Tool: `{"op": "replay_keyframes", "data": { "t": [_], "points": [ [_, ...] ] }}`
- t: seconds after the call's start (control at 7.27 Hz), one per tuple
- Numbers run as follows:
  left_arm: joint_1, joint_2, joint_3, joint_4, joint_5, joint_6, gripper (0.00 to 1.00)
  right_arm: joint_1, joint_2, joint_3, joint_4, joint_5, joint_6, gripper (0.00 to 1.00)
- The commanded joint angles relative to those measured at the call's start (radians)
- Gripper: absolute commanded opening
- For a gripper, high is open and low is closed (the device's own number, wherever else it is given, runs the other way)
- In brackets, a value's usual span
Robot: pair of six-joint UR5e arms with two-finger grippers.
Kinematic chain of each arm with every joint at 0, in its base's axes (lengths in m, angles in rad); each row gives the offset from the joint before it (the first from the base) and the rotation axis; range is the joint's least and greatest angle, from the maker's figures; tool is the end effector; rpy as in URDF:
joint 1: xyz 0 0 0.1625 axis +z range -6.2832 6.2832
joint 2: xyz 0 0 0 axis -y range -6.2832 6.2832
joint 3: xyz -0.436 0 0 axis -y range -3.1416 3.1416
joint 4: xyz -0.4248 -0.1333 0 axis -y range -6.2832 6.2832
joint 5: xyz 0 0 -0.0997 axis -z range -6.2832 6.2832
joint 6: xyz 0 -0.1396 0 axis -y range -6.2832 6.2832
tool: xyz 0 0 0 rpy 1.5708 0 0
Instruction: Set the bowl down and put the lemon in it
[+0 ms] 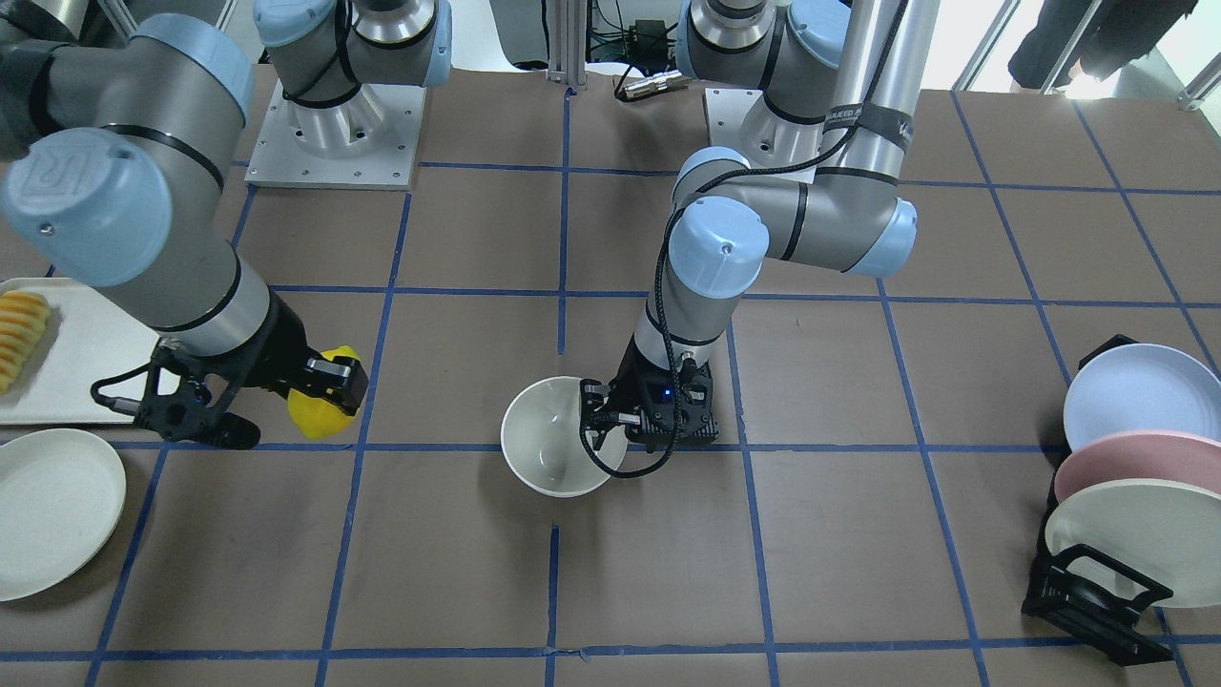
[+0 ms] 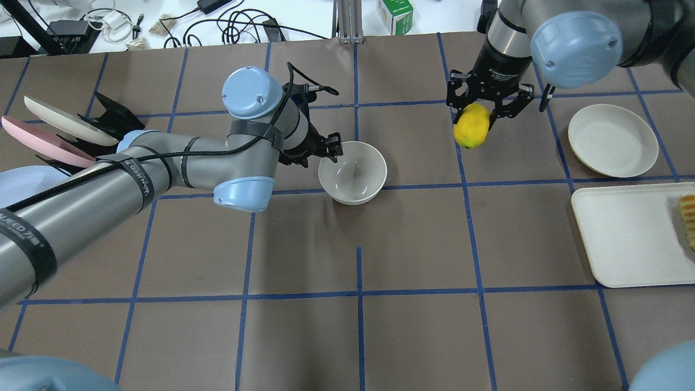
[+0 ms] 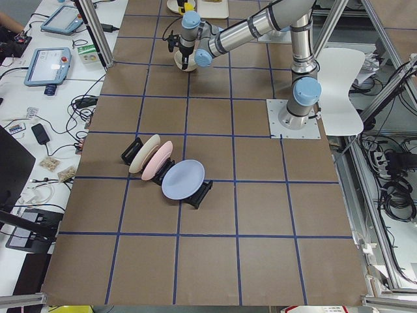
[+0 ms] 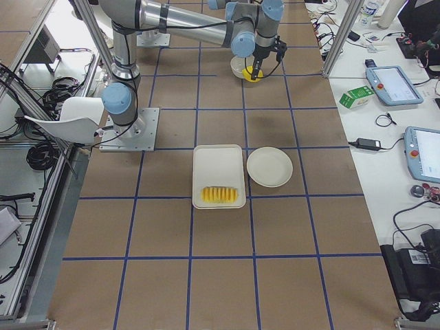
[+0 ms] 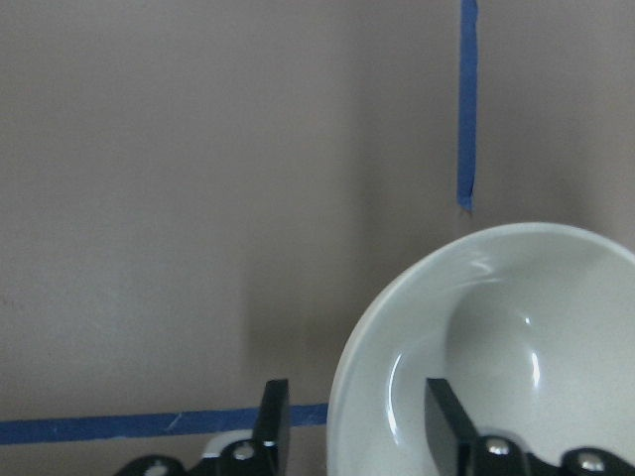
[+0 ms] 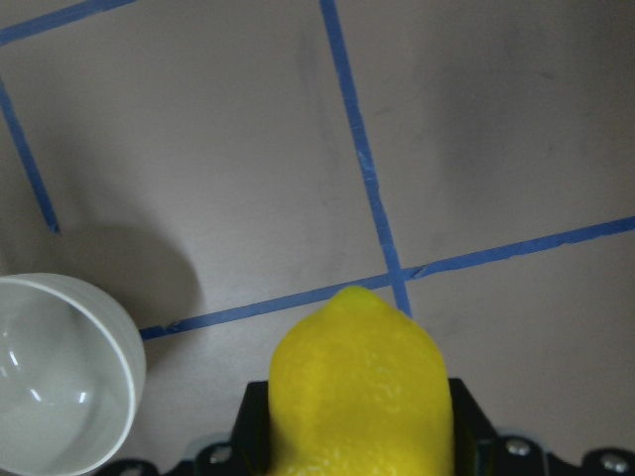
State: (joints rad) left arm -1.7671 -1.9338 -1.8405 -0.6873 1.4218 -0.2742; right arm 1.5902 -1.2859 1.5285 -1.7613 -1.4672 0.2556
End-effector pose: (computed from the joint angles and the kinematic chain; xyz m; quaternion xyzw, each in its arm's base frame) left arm -0.2736 -0.5861 0.2099 0.0292 -0.9890 0.1041 0.1009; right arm 0.1599 -0.6243 0.3350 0.1190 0.9912 0.0329 0.0477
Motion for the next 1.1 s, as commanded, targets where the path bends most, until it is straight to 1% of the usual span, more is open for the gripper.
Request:
{"op": "replay_keyframes", "data": {
  "t": [0.0,0.14,0.28,0.41,0.55,0.69,0.83,0.96],
  "points": [
    [0.082,0.111,-0.006,-0.122,0.012,0.179,1.0,0.101,0.014,0.002,-0.041,0.031,0.034,0.0],
    [0.136,0.175,0.001,-0.238,0.041,0.252,1.0,0.135,0.034,0.002,-0.068,0.031,0.05,0.0],
    [0.177,0.25,0.021,-0.384,0.146,0.323,1.0,0.175,0.065,0.002,-0.137,0.031,0.092,0.0],
    [0.22,0.315,0.1,-0.619,0.16,0.382,1.0,0.233,0.115,0.002,-0.211,0.03,0.126,0.0],
    [0.259,0.359,0.195,-0.823,0.151,0.421,1.0,0.276,0.156,0.001,-0.275,0.031,0.126,0.0],
    [0.262,0.387,0.229,-0.894,0.146,0.406,1.0,0.298,0.186,0.001,-0.321,0.031,0.132,0.0],
    [0.267,0.398,0.239,-0.891,0.143,0.382,1.0,0.313,0.204,0.002,-0.322,0.03,0.134,0.0],
    [0.265,0.394,0.238,-0.861,0.141,0.325,1.0,0.316,0.226,0.005,-0.323,0.03,0.128,0.0]
  ]
}}
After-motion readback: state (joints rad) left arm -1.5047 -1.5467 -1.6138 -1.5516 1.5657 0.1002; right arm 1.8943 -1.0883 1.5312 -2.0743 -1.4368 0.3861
